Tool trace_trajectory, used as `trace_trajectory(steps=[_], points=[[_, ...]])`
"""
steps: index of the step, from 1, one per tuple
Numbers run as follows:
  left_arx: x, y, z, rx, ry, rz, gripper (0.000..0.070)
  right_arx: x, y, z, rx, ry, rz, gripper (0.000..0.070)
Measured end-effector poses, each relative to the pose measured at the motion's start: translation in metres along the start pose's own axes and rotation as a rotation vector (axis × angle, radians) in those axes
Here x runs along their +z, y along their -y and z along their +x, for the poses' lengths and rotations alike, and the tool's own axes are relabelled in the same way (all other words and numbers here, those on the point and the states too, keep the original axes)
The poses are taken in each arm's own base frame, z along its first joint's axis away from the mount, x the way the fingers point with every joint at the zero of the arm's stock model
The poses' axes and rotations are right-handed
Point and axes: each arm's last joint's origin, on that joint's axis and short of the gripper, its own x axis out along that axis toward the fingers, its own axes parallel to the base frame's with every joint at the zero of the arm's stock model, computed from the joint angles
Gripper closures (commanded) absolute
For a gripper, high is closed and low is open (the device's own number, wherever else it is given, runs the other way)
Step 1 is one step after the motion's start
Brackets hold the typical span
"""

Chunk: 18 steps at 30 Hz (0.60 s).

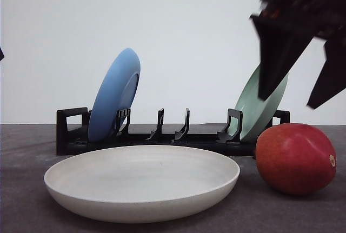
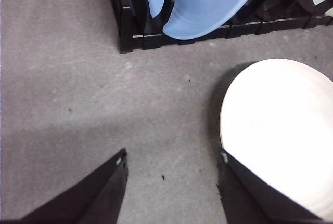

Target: Place pomegranate in white plate

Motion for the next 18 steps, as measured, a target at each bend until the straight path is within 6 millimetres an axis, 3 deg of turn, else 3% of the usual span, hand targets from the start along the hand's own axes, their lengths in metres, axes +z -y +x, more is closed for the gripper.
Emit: trace_trajectory(steps=[13,18], points=[[0.000,0.000,0.000,0.000,0.001,0.015,0.0390,0.000,0.004,0.051,-0.034,-0.186,0.008,0.0113],[0.000,0.000,0.000,0.000,0.001,0.015,0.0390,-0.002,0.005,0.056,-0.042,-0.224,0.012,0.0180]])
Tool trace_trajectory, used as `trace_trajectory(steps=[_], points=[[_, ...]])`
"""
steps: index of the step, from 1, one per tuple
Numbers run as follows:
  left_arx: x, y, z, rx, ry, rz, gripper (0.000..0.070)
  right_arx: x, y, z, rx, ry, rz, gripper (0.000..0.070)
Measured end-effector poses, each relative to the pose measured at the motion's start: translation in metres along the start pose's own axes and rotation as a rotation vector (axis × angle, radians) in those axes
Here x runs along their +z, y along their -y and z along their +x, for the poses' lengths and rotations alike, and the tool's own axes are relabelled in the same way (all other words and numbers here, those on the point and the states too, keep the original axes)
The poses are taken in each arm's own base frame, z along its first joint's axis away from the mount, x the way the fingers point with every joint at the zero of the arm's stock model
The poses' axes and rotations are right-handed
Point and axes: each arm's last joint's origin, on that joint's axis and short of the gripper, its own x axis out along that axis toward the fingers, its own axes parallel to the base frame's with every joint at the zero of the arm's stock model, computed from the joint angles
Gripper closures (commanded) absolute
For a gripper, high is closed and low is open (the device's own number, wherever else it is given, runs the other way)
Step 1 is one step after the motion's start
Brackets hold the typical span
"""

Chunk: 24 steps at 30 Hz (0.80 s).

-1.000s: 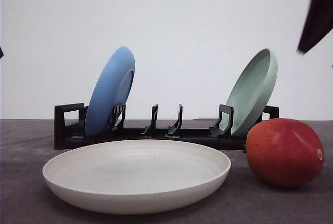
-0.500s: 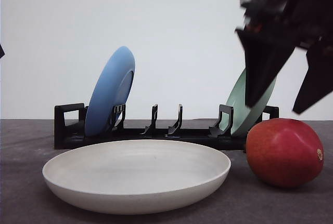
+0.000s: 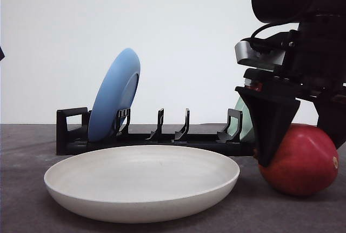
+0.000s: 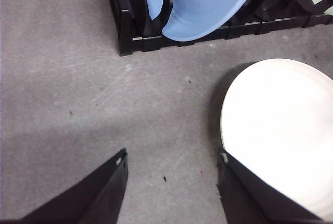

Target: Place pomegranate in white plate

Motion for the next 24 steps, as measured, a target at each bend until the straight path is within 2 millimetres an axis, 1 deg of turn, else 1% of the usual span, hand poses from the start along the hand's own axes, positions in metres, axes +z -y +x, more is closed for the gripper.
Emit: trace_trajectory(steps=[3,5,7,10,12,14,18,24], points=[[0.000,0.000,0.000,0.000,0.001,0.000,0.0390,-0.001,0.000,-0.004,-0.012,-0.035,0.003,0.0184],[0.000,0.000,0.000,0.000,0.005,0.001,0.0390,0.000,-0.001,-0.010,-0.020,-0.066,0.006,0.0184],[0.001,0.000,0.000,0.000,0.008,0.002,0.0390,0.005,-0.002,-0.019,-0.019,-0.068,0.001,0.0184],[0.001,0.000,0.000,0.000,0.008,0.002,0.0390,0.019,-0.010,-0.034,0.023,-0.008,-0.030,0.0184],[0.001,0.000,0.000,0.000,0.009,0.003,0.0390,0.029,-0.020,-0.041,0.093,0.062,-0.070,0.0184],[0.001,0.000,0.000,0.000,0.013,0.003,0.0390,0.034,-0.031,-0.044,0.158,0.123,-0.111,0.0184],[0.001,0.000,0.000,0.000,0.015,0.004,0.0390,0.041,-0.054,-0.040,0.244,0.207,-0.188,0.0183],[0.002,0.000,0.000,0.000,0.015,0.004,0.0390,0.043,-0.090,-0.012,0.293,0.211,-0.291,0.0183]])
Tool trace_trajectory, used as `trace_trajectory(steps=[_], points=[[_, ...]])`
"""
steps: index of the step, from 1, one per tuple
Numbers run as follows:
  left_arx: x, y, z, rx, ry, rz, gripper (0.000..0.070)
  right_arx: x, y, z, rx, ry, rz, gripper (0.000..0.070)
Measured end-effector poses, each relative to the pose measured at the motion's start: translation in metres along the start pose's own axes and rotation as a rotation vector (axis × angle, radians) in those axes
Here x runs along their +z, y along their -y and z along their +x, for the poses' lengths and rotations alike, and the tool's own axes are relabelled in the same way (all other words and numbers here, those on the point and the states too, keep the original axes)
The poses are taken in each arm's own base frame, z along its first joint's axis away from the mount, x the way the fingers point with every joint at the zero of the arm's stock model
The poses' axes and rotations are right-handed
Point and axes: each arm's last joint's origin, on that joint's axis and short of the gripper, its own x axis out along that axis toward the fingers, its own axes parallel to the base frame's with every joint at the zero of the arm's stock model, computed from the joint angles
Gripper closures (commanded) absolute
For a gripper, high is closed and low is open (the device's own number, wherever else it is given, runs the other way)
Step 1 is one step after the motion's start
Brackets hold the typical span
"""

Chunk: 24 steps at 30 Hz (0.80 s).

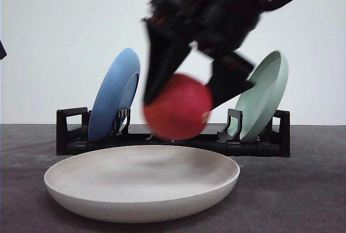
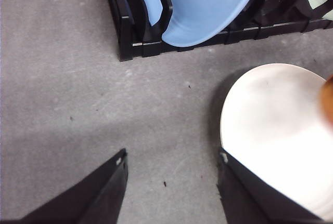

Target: Place pomegranate in white plate

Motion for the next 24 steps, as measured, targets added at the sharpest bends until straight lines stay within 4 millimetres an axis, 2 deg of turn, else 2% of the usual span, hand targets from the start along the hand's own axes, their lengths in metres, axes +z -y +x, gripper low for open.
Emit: trace_trajectory(steps=[4,8,19,24], points=[[0.000,0.000,0.000,0.000,0.001,0.000,0.0390,-0.001,-0.011,0.020,-0.023,-0.001,-0.042,0.0183],[0.000,0.000,0.000,0.000,0.004,0.001,0.0390,-0.002,-0.012,0.033,-0.048,-0.012,-0.046,0.0182],[0.001,0.000,0.000,0.000,0.007,0.002,0.0390,-0.007,-0.010,0.044,-0.065,-0.061,-0.011,0.0172],[0.001,0.000,0.000,0.000,0.007,0.001,0.0390,-0.009,-0.010,0.046,-0.065,-0.077,-0.004,0.0061]])
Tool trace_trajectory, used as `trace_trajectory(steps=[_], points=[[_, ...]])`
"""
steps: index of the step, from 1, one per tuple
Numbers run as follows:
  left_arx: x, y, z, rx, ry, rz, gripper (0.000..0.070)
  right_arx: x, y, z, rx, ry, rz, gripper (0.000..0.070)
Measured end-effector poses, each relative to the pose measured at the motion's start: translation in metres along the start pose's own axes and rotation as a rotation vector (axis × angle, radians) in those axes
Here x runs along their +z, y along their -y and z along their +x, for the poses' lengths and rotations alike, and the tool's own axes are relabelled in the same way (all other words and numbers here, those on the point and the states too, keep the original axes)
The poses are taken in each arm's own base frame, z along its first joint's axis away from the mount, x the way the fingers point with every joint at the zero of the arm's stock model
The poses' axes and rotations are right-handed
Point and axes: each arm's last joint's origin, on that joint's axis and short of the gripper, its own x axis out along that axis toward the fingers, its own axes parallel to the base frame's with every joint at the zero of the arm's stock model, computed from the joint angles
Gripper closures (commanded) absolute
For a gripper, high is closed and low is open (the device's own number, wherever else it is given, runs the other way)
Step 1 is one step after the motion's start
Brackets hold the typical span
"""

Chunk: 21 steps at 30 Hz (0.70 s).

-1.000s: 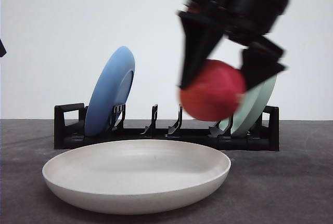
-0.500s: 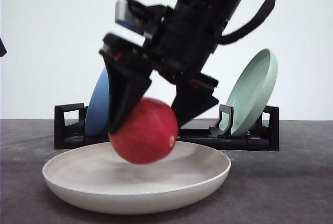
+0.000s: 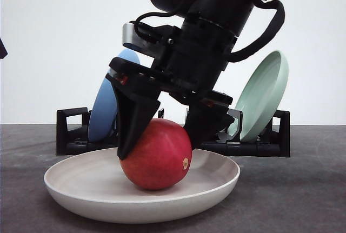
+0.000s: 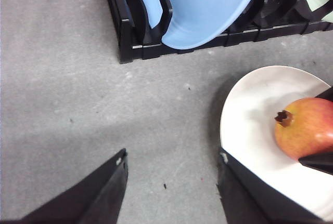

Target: Place pomegranate in white plate

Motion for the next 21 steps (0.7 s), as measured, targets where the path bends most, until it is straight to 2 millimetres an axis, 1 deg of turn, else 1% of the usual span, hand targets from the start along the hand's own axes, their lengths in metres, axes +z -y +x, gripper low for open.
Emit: trace_trajectory(steps=[3,7,9,12,16,19,21], points=[[0.000,0.000,0.000,0.000,0.000,0.000,0.0390,0.000,0.000,0.000,0.003,-0.001,0.002,0.0036],[0.000,0.000,0.000,0.000,0.000,0.000,0.0390,0.000,0.000,-0.001,0.010,0.000,0.003,0.0037],[0.000,0.000,0.000,0.000,0.000,0.000,0.0390,0.001,-0.001,-0.005,0.012,0.013,0.001,0.0044],[0.000,0.000,0.000,0.000,0.000,0.000,0.0390,0.006,-0.004,-0.020,0.009,0.082,-0.016,0.0080],[0.000,0.000,0.000,0.000,0.000,0.000,0.0390,0.015,-0.009,-0.052,0.017,0.304,-0.064,0.0087],[0.000,0.000,0.000,0.000,0.000,0.000,0.0390,0.008,-0.004,-0.068,0.035,0.441,-0.073,0.0087],[0.000,0.000,0.000,0.000,0.000,0.000,0.0390,-0.003,0.003,-0.072,0.042,0.464,-0.066,0.0087]])
